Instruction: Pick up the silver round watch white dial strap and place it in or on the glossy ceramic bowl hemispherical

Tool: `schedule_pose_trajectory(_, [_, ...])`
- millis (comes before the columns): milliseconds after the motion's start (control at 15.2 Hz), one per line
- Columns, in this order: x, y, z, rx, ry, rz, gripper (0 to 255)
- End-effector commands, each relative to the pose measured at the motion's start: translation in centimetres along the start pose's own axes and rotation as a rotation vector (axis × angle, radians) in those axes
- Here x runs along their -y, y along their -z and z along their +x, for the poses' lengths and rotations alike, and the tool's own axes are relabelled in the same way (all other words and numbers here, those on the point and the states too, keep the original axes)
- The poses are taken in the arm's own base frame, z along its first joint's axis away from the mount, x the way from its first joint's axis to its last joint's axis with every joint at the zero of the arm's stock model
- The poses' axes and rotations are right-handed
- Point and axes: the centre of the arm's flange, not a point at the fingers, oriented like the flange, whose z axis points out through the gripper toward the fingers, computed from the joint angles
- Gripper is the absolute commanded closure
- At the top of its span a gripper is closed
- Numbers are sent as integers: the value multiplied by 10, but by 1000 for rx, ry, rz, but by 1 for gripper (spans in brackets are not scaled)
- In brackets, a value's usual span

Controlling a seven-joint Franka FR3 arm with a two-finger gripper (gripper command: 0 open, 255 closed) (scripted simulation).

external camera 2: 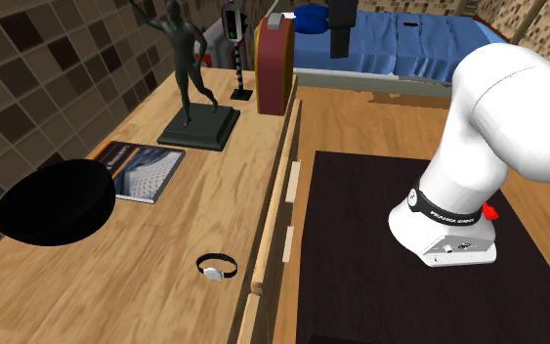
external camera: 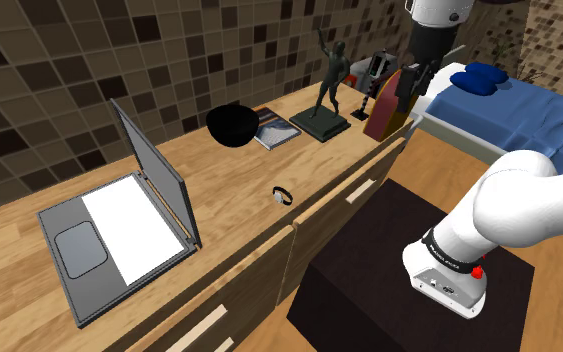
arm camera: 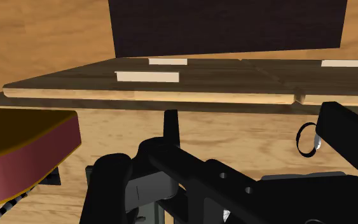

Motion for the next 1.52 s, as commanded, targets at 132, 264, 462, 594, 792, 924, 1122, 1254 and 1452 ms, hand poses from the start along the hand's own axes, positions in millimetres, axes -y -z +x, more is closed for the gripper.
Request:
schedule_pose_trajectory(132, [12,-17,12,-9,-2,16,0])
schedule_pose_trajectory(264, [25,-34,24,-17,-3,32,0])
schedule_pose_trajectory(462, [45,-59,43,-30,-6,56,0])
schedule_pose_trajectory(594, [58,-75,55,-38,-7,72,0])
schedule_pose_trajectory(792, [79,-98,75,-51,-9,96,0])
schedule_pose_trajectory(924, [93,-114,88,-60,-11,112,0])
schedule_pose_trajectory(1122, [114,-136,107,-72,-13,136,0])
schedule_pose_trajectory(1254, [128,-150,121,-81,-15,152,0])
schedule_pose_trajectory(1452, [151,-171,141,-94,-17,176,0])
